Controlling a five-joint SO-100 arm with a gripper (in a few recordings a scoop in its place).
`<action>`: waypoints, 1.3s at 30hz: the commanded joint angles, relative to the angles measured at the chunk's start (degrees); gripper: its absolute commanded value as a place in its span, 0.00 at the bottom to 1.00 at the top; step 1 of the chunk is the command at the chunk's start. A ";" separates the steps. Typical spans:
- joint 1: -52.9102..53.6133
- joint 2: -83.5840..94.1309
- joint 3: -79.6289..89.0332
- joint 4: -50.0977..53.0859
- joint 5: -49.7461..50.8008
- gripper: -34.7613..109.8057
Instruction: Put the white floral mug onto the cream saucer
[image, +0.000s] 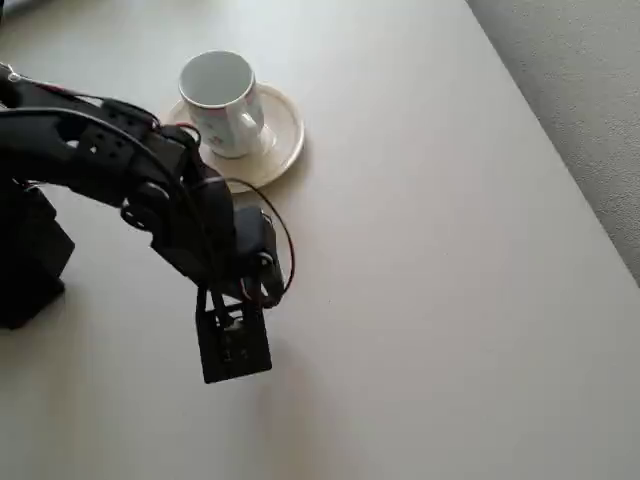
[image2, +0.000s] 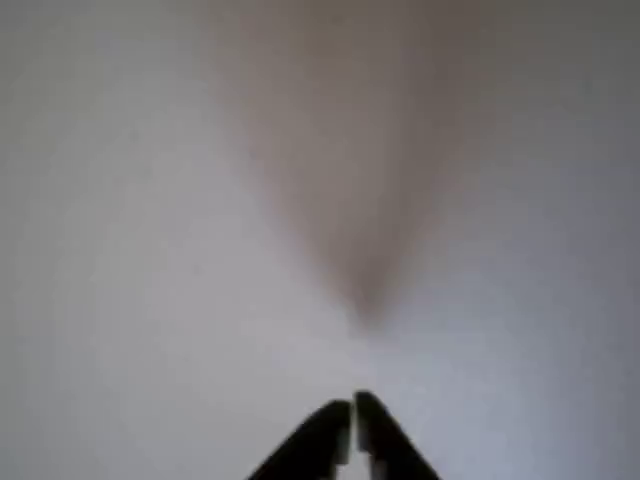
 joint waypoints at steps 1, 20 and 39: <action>-1.23 6.06 7.21 -5.62 0.97 0.23; -15.12 88.95 50.36 14.94 6.42 0.23; -13.01 101.25 61.44 19.34 10.11 0.23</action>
